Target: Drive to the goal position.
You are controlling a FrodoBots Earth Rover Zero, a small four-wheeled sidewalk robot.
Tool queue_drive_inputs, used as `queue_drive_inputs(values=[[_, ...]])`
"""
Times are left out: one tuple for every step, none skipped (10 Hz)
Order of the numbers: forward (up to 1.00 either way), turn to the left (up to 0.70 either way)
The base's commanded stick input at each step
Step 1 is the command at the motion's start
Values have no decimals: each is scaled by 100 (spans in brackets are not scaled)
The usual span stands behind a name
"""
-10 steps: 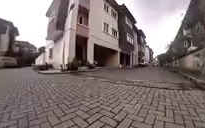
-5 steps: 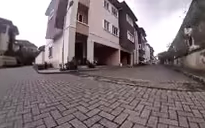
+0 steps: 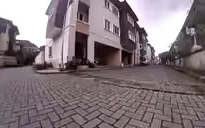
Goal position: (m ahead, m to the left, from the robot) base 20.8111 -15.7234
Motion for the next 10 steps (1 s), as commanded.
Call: queue_drive_inputs(values=[[50,-50],[50,-50],[50,-50],[50,-50],[50,-50],[50,-50],[50,-50],[50,-6],[50,0],[50,0]])
